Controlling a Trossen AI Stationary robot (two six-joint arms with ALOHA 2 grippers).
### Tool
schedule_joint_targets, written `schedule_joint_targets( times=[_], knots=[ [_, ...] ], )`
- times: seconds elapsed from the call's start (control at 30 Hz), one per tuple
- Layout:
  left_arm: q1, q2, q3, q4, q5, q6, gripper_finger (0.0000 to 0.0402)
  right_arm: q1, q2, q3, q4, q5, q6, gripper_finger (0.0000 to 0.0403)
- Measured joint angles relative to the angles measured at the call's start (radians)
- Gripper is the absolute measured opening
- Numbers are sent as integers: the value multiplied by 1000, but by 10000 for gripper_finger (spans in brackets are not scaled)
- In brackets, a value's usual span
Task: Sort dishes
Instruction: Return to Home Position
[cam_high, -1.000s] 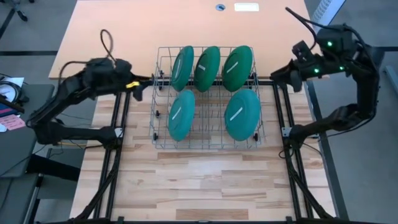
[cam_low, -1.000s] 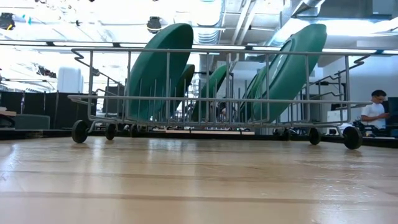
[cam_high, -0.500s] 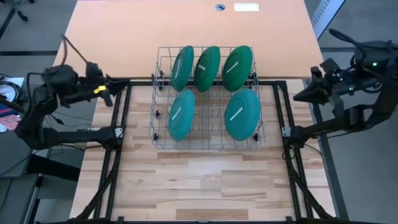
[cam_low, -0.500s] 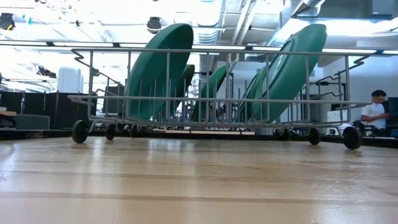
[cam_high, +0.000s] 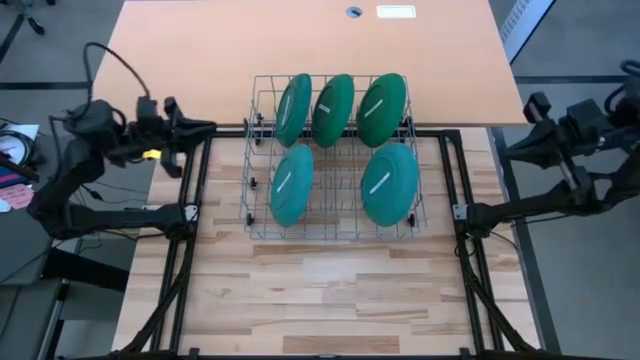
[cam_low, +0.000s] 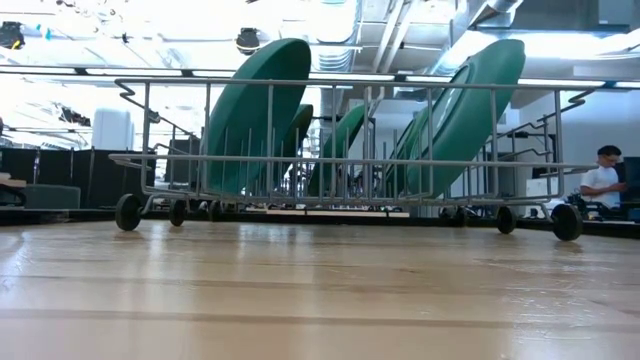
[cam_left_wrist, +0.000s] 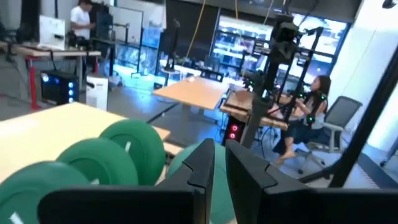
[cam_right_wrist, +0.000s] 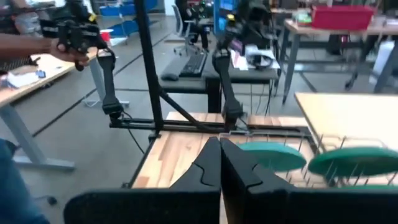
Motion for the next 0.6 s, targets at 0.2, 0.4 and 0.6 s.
schedule_joint_targets(
  times=[0.2, 0.4, 0.6],
  knots=[
    [-55, 1, -120, 189, -8, 7, 36, 0, -83, -148, 37, -7, -42, 1],
    [-102, -10, -236, 239, -98, 55, 36, 0, -255, -361, 129, -42, -38, 1],
    [-139, -28, -307, 289, -109, 61, 36, 0, -452, -581, 338, -42, 88, 0]
  ],
)
